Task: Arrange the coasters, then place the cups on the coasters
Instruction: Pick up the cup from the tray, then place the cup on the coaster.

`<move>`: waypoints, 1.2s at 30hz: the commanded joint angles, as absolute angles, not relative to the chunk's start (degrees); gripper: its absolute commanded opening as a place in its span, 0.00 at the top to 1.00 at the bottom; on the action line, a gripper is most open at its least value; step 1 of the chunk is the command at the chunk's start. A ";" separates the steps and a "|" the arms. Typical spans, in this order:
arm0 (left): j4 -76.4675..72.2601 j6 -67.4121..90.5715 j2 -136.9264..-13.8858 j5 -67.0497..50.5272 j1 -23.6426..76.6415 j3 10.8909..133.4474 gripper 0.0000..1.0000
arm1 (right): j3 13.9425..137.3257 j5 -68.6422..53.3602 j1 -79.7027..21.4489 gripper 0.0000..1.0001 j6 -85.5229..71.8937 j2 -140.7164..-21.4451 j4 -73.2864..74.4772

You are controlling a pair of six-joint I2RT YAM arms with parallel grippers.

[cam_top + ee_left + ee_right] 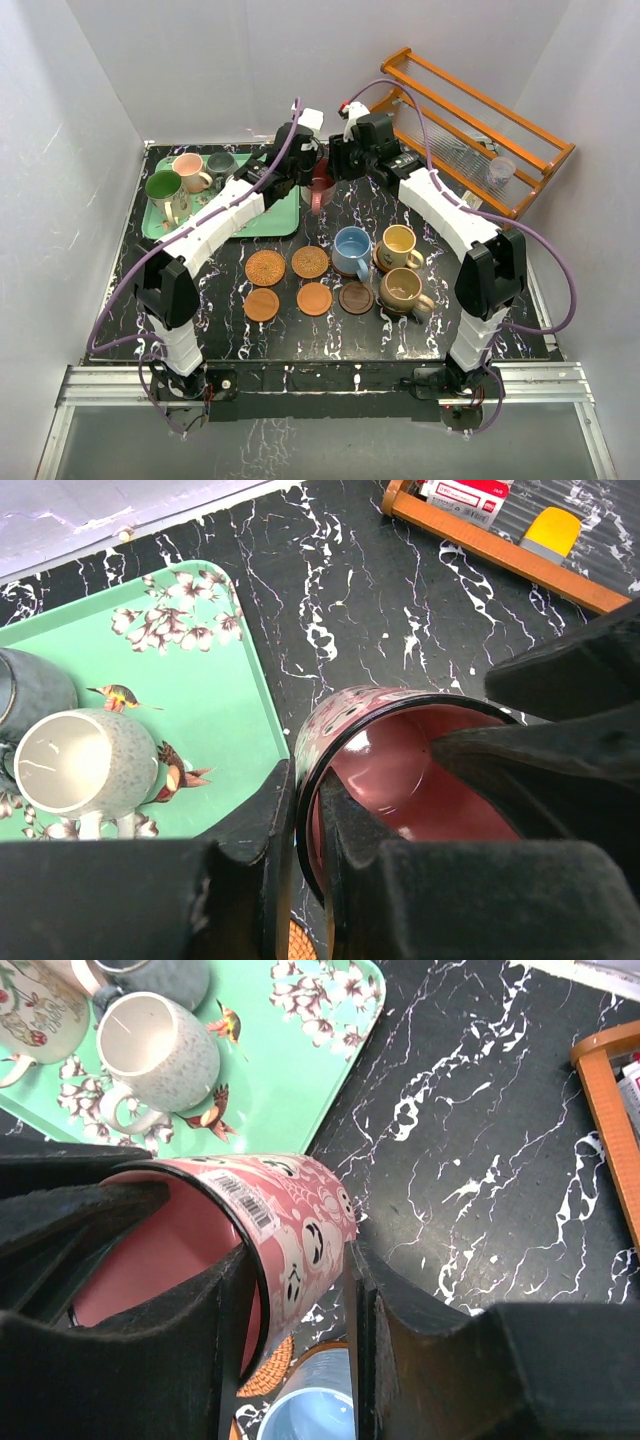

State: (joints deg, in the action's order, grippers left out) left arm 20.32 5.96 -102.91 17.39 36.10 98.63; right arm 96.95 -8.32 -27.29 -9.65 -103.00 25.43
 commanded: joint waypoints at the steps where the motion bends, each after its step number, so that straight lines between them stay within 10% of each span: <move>1: 12.32 5.67 -97.11 22.10 37.86 98.81 1.00 | 99.61 -5.77 -27.81 0.64 -10.57 -104.06 24.25; 13: 10.70 3.33 -96.98 25.08 39.73 98.00 1.00 | 100.80 -3.10 -27.82 1.00 -9.90 -105.03 24.75; 36: 16.15 -6.99 -88.84 14.68 38.38 93.26 0.52 | 105.16 -12.74 -20.95 1.00 -4.51 -100.56 24.86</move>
State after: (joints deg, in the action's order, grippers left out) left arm 14.22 -2.61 -92.36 15.05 39.40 94.89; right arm 100.18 -6.09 -24.32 -4.99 -106.13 31.68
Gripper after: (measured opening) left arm 0.440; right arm 0.152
